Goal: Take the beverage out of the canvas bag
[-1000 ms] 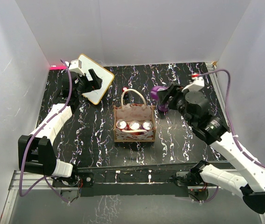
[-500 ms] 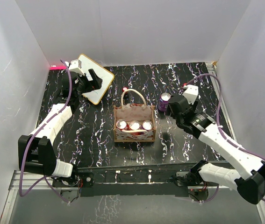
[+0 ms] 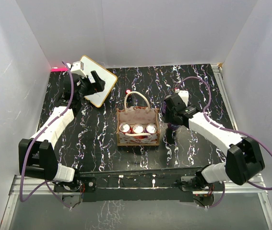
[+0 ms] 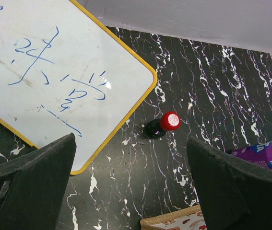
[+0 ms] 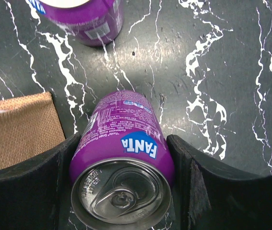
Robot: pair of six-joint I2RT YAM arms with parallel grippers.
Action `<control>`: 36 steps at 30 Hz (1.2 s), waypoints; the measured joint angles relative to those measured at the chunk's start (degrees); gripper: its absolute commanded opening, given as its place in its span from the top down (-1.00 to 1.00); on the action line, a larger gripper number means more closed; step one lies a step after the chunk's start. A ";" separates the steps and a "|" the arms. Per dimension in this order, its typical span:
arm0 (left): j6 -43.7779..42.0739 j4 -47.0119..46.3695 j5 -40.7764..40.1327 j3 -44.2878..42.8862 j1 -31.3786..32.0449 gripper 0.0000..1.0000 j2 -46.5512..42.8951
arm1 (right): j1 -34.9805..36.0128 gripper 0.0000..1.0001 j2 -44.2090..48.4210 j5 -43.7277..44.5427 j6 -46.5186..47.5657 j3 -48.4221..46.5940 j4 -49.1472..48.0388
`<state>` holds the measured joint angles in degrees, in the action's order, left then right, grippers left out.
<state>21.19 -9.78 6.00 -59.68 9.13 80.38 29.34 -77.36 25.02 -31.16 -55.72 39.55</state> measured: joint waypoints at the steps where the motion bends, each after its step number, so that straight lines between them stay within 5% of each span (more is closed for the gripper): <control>1: 0.00 0.00 0.00 0.00 0.00 -0.94 0.00 | -0.28 0.85 -0.50 -0.20 0.26 -0.15 -0.46; 25: 0.00 0.00 0.00 0.00 0.00 -0.94 0.00 | -6.08 0.60 -10.69 -5.66 5.35 -4.96 -5.11; 36: -0.02 0.00 0.00 0.00 0.00 -0.94 0.00 | -6.97 -0.24 -11.26 -5.68 5.95 -5.29 -5.33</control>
<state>21.17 -9.78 6.00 -59.68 9.13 80.38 22.37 -88.62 19.33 -25.21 -61.01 34.22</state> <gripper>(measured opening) 0.970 0.670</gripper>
